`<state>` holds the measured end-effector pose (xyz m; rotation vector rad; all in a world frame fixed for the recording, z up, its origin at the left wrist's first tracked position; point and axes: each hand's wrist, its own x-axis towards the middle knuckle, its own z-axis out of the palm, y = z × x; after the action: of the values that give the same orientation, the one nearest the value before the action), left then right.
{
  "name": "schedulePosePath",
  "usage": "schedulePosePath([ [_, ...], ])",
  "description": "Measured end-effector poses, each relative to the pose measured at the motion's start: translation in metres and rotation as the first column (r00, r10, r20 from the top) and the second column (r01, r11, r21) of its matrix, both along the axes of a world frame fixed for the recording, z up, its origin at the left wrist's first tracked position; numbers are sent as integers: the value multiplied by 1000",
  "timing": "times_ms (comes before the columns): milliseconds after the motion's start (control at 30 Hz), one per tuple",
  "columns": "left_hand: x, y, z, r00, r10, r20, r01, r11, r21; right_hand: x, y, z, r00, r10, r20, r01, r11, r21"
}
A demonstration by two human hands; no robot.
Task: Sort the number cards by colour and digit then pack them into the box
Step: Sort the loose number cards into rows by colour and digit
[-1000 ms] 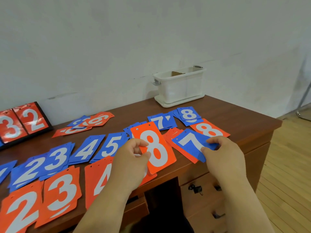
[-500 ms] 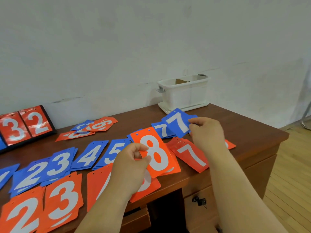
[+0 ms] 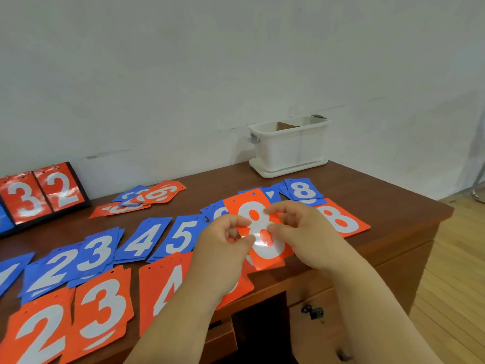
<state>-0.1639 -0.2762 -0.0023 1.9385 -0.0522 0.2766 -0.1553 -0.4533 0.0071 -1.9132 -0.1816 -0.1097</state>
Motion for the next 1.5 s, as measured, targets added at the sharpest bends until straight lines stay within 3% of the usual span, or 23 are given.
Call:
schedulePosePath([
  [133,1,-23,6,998,-60,9,60,997,40,14,-37,-4,974,-211,78,213,977,-24],
  [233,0,-23,11,999,-43,18,40,987,153,32,-88,-5,926,-371,69,376,889,-263],
  [367,4,-4,19,1000,-6,-16,10,953,301,43,-118,-17,878,-478,-18,370,702,-609],
  [467,9,17,24,999,27,-37,-8,898,440,43,-105,-15,850,-523,66,406,570,-715],
  [567,16,48,29,996,81,-24,-55,832,552,43,-68,-8,889,-438,132,419,663,-620],
  [667,27,90,35,991,131,-8,-93,749,656,48,-13,-1,962,-214,170,273,796,-540],
  [767,42,141,42,979,203,-9,-134,682,719,65,47,11,990,-34,137,105,824,-556],
  [867,62,197,46,962,271,-32,-156,642,751,93,106,25,986,116,116,-18,777,-629],
  [1100,136,306,27,896,418,-147,-137,576,806,194,227,36,957,290,3,-180,604,-777],
  [1300,212,361,5,878,448,-168,-126,556,822,289,298,5,950,310,-45,-192,463,-865],
  [1500,257,383,-4,863,457,-216,-85,553,829,335,314,-20,952,279,-127,-247,450,-858],
])
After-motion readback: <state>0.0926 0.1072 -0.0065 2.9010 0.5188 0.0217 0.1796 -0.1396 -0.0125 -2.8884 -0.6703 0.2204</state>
